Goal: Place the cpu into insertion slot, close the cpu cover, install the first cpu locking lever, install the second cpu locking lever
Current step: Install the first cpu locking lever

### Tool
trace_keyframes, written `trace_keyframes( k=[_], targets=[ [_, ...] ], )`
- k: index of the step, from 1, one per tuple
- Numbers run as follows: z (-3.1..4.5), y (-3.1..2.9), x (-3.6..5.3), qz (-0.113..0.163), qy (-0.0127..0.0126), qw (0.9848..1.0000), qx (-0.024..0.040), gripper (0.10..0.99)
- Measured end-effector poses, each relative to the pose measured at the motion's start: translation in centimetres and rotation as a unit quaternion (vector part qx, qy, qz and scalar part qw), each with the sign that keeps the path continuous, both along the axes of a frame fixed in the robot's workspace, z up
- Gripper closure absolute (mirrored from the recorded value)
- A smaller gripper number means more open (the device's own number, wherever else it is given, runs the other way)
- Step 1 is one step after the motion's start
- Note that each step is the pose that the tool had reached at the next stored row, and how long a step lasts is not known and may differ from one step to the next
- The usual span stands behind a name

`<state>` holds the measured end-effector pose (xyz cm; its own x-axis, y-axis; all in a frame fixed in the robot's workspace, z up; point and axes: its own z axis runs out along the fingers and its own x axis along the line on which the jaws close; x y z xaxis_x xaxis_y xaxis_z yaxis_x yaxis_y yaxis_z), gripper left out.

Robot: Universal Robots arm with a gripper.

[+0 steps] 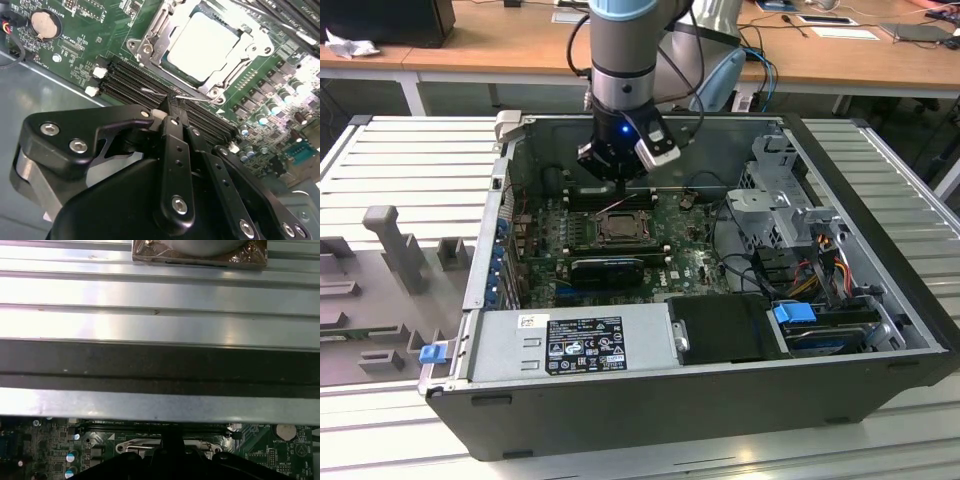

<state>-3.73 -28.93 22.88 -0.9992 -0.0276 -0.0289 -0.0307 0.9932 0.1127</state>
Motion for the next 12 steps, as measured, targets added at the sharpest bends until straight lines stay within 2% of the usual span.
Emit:
trace_keyframes(
  k=[5, 12],
  targets=[
    [-0.43, 0.16, 0.51, 0.001, 0.0001, 1.0000, 0.0000, 0.980],
    [-1.59, 0.24, 1.40, 0.006, 0.0000, 1.0000, 0.0001, 0.980]
  ],
)
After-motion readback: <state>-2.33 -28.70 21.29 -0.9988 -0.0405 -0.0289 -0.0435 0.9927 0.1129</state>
